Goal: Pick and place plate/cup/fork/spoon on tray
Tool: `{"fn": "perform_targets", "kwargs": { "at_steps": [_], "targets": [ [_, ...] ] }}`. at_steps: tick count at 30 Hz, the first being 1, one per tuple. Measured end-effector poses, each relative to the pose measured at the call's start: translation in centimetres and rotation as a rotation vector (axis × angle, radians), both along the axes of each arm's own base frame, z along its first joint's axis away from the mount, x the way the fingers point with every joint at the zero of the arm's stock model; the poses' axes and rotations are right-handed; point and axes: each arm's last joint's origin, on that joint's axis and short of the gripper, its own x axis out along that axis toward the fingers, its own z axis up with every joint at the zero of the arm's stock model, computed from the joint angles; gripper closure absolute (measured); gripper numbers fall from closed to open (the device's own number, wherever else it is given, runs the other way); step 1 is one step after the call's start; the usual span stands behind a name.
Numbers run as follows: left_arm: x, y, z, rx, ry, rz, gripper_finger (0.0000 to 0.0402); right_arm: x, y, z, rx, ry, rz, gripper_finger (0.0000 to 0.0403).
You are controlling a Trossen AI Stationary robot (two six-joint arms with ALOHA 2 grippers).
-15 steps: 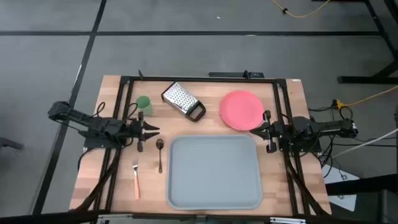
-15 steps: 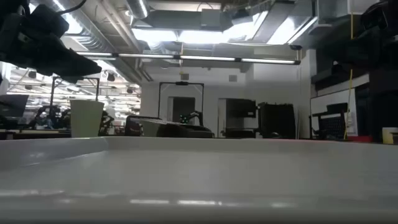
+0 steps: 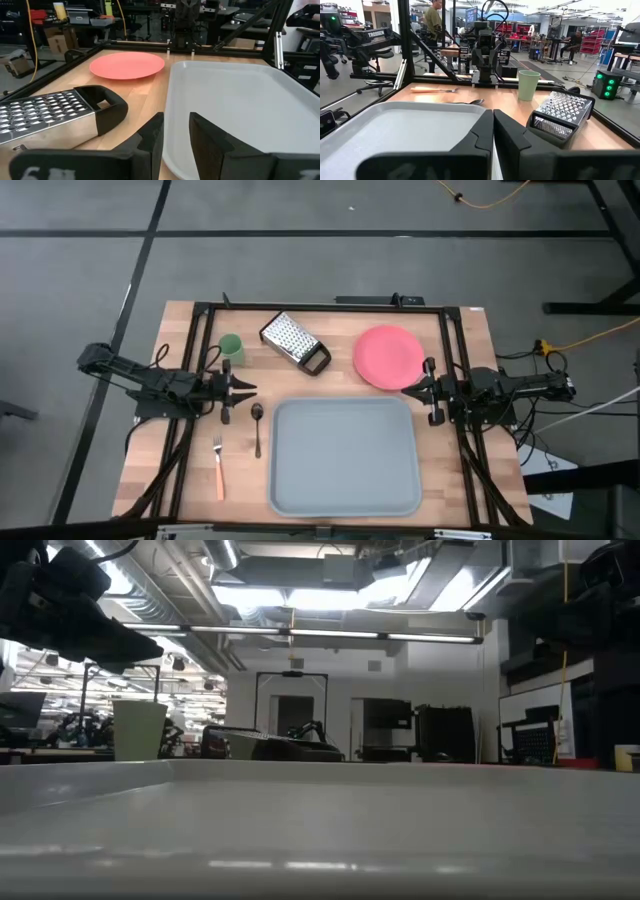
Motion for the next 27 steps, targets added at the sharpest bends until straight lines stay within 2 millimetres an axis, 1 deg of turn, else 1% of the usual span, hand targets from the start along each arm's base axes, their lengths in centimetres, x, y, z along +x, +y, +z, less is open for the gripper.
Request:
{"fn": "perform_targets", "kwargs": {
  "at_steps": [18, 23, 25, 27],
  "targets": [
    [0.0, 0.0, 0.0, 0.000, 0.001, 0.000, 0.0316, 0.0, 0.0, 0.0, 0.000, 0.000, 0.000, 0.0386],
    [0.0, 0.0, 0.0, 0.039, 0.002, -0.001, 0.0316, 0.0, 0.0, 0.0, 0.000, 0.000, 0.000, 0.0385],
    [0.0, 0.1, 0.4, 0.045, -0.036, 0.022, 0.0316, 0.0, 0.0, 0.0, 0.000, -0.001, 0.000, 0.0386],
    [0.0, 0.1, 1.2, 0.001, -0.121, 0.023, 0.0316, 0.0, 0.0, 0.0, 0.013, -0.003, 0.000, 0.0385]
  ]
}}
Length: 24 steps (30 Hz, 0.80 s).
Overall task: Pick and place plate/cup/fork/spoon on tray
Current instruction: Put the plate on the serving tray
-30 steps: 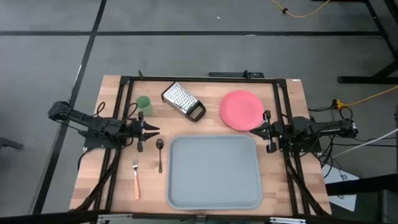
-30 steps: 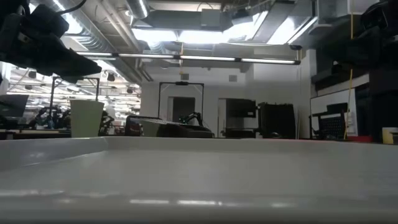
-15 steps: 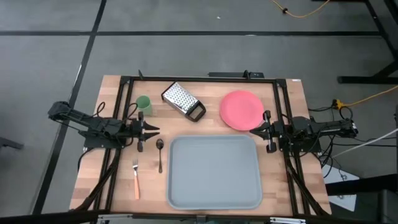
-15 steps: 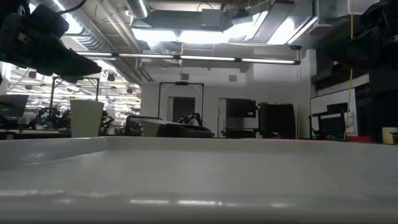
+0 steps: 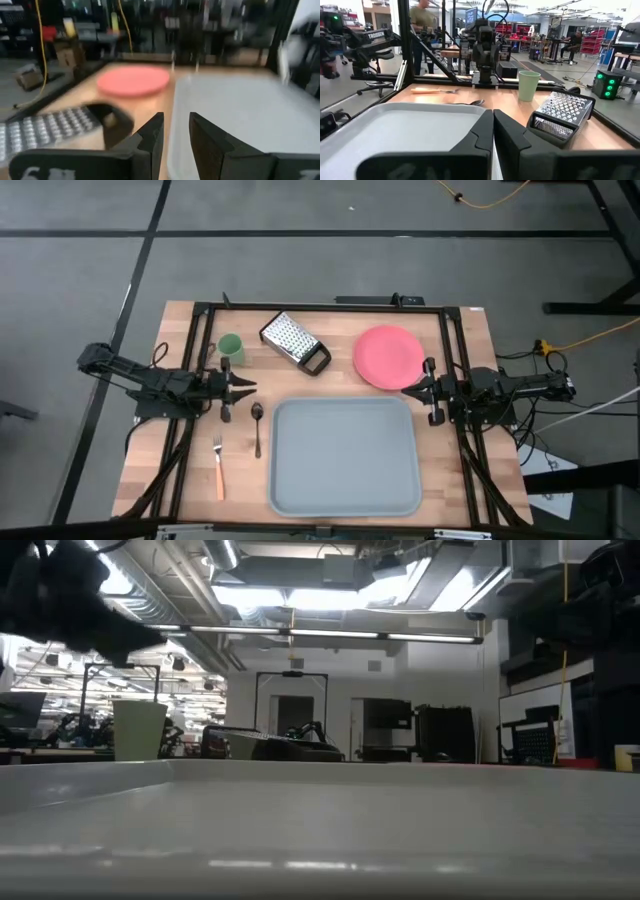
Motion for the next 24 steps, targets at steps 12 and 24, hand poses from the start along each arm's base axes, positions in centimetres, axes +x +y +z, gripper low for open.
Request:
{"fn": "perform_targets", "kwargs": {
  "at_steps": [12, 24],
  "targets": [
    [-1.0, 0.3, 4.2, -0.020, -0.431, -0.001, 0.0316, -0.7, -0.1, 3.3, 0.239, -0.336, 0.043, 0.0385],
    [-1.7, 0.3, 5.5, 0.144, -0.568, -0.012, 0.0316, -0.4, -0.4, 9.4, -0.099, -0.619, -0.180, 0.0386]
  ]
}}
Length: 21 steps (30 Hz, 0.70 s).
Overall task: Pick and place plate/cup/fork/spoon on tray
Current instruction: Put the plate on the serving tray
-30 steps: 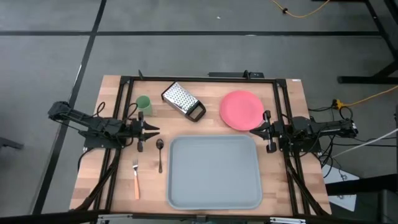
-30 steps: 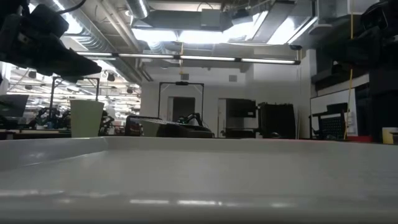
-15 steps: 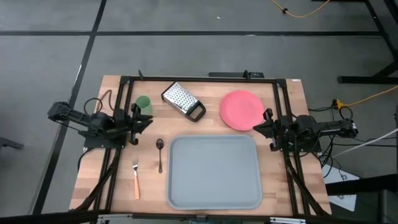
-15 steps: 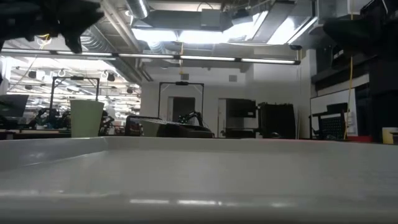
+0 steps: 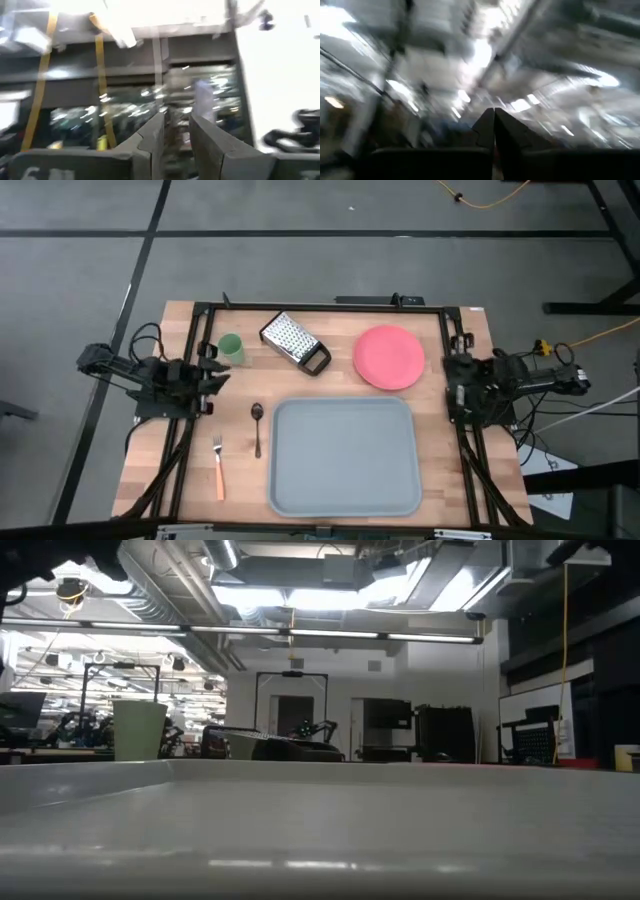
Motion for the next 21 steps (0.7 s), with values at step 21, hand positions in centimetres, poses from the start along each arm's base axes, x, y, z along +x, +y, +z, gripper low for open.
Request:
{"fn": "perform_targets", "kwargs": {
  "at_steps": [21],
  "targets": [
    [0.8, 0.2, -0.9, -0.048, 0.129, 0.125, 0.0316, 10.3, -4.1, -0.2, 0.388, 1.308, -0.586, 0.0386]
  ]
}}
